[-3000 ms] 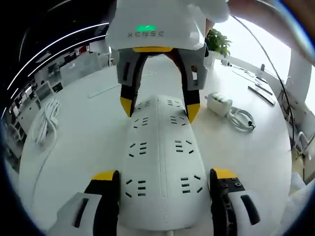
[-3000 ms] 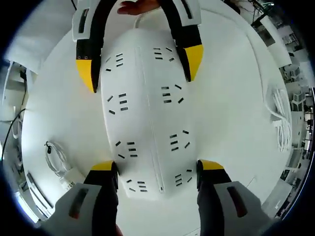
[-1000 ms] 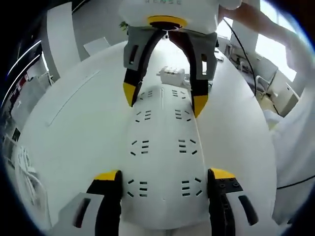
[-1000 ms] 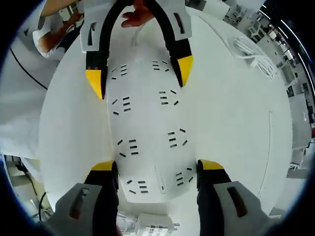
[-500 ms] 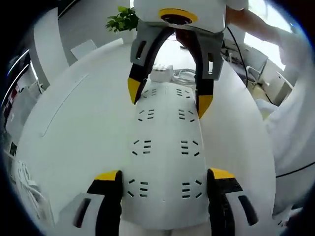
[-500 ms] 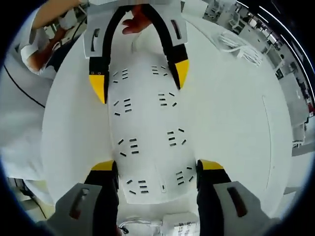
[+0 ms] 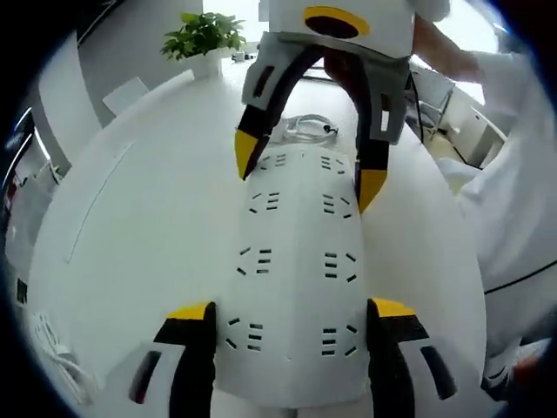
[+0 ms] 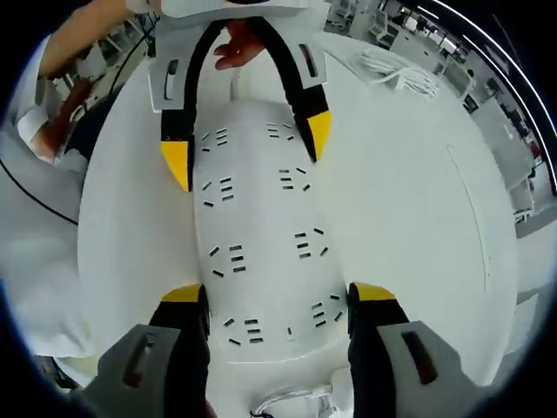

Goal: Straighten the power strip on the desk, plug the charger into it

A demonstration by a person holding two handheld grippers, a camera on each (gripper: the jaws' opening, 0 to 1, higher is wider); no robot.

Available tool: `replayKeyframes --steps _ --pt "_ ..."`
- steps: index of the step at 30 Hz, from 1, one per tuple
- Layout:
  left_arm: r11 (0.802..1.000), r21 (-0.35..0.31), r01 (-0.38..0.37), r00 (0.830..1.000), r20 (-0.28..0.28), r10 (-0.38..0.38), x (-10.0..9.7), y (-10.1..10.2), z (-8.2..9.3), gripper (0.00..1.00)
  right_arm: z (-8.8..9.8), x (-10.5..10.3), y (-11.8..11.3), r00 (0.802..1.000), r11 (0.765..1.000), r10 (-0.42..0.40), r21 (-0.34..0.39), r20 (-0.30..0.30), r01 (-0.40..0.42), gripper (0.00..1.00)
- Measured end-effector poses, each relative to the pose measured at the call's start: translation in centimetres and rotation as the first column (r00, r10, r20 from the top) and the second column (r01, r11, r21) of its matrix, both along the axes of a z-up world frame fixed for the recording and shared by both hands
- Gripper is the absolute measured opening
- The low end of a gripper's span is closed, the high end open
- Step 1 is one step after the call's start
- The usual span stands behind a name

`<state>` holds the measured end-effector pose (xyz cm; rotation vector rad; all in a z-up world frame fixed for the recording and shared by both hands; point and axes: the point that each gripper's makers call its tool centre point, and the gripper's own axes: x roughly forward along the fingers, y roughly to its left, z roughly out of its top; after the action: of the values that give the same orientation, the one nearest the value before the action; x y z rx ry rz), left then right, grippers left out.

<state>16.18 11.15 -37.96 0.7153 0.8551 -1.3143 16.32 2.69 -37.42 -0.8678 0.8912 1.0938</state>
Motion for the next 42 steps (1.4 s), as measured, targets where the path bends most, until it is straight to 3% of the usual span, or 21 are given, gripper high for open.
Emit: replayKeyframes --steps 5,10,13,15,18,19,22,25,30,34,42 --pt "1.000 0.012 0.018 1.000 0.000 -0.018 -0.3 0.0 -0.1 0.71 0.1 -0.1 0.0 0.999 0.999 -0.032 0.036 0.019 0.031 0.63" --pt "1.000 0.014 0.023 1.000 0.001 -0.023 -0.6 -0.1 0.0 0.71 0.1 0.0 0.2 1.000 0.997 -0.006 0.080 0.031 0.004 0.63" --pt "1.000 0.013 0.024 1.000 0.000 -0.024 -0.7 -0.1 0.0 0.71 0.7 0.1 0.8 0.998 0.984 0.033 0.172 0.053 -0.041 0.62" --pt "1.000 0.012 0.022 1.000 0.000 -0.022 -0.5 -0.1 0.0 0.71 2.3 0.3 0.3 0.999 0.955 -0.037 0.294 0.024 0.028 0.60" --pt "1.000 0.011 0.019 1.000 0.000 -0.019 -0.4 0.0 0.0 0.71 5.1 1.1 -1.9 0.992 0.904 -0.097 0.425 0.080 0.054 0.61" --pt "1.000 0.010 0.020 1.000 0.000 -0.020 -0.4 0.0 0.0 0.71 5.9 0.6 -3.0 0.986 0.888 -0.134 0.453 0.095 0.077 0.61" --pt "1.000 0.016 0.020 1.000 -0.001 -0.020 -0.4 0.0 -0.1 0.71 7.1 2.0 -7.2 0.963 0.862 -0.207 0.498 0.172 0.096 0.60" --pt "1.000 0.012 0.021 1.000 -0.002 -0.021 -0.2 0.1 -0.1 0.71 7.0 3.0 -9.8 0.945 0.816 -0.297 0.552 0.141 0.174 0.59" --pt "1.000 0.008 0.021 1.000 -0.001 -0.021 -0.5 0.0 0.0 0.71 5.0 4.6 -10.6 0.945 0.818 -0.294 0.549 0.141 0.172 0.55" --pt "1.000 0.006 0.020 1.000 -0.002 -0.020 -0.2 0.1 -0.1 0.71 4.0 5.7 -10.1 0.953 0.806 -0.267 0.576 0.147 0.137 0.49" --pt "1.000 0.013 0.019 1.000 -0.004 -0.019 0.5 0.2 -0.1 0.71 2.7 5.7 -9.4 0.965 0.818 -0.213 0.568 0.151 0.092 0.46"
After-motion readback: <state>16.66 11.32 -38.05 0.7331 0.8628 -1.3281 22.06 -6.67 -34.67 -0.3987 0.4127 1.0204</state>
